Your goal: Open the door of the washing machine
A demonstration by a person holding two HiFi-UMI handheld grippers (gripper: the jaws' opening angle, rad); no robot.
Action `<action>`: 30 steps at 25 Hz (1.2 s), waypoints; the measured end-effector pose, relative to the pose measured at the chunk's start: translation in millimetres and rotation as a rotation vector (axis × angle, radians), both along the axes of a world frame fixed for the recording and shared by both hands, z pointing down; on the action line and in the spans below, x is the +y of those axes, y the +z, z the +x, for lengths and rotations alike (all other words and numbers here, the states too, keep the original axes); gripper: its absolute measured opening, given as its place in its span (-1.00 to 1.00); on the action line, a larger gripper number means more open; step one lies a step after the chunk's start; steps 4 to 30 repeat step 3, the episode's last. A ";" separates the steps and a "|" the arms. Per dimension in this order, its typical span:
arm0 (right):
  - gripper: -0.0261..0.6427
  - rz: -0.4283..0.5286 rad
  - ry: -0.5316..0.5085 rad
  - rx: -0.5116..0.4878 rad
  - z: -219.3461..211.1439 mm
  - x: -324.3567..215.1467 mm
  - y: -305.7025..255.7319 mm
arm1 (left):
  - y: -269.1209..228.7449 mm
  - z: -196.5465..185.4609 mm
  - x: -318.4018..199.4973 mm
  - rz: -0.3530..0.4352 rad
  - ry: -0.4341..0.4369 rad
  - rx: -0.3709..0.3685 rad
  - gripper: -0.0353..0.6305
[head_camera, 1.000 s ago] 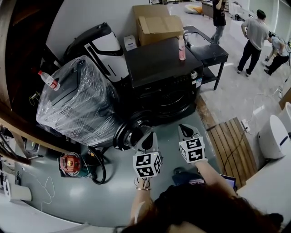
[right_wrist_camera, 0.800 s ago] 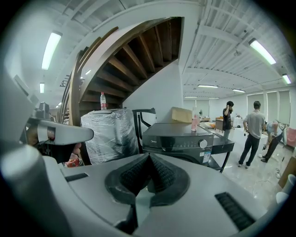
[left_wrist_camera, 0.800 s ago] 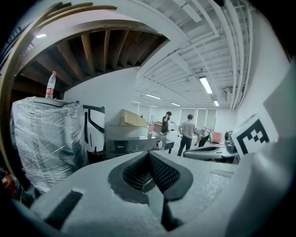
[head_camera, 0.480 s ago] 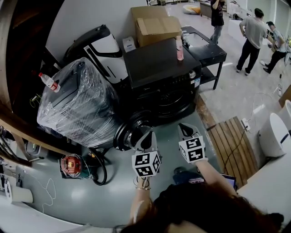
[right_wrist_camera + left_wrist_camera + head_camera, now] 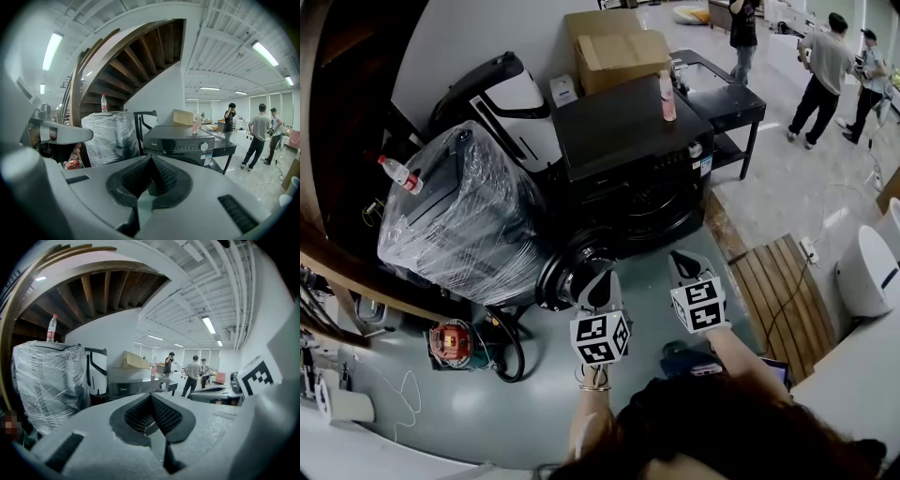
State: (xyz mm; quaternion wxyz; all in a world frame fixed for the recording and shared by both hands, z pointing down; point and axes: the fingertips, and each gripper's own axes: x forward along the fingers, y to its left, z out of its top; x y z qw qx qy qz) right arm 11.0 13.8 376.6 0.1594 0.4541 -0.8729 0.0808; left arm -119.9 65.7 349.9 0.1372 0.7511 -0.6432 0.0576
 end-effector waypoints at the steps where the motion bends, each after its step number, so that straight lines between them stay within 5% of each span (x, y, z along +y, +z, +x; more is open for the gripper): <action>1: -0.93 -0.002 0.000 0.000 -0.3 -0.3 0.6 | 0.6 -0.5 -0.4 -0.002 -0.001 0.001 -0.86; 30: -0.93 -0.007 0.001 -0.001 -0.8 -0.8 2.0 | 1.9 -1.2 -1.3 -0.005 -0.002 0.002 -0.86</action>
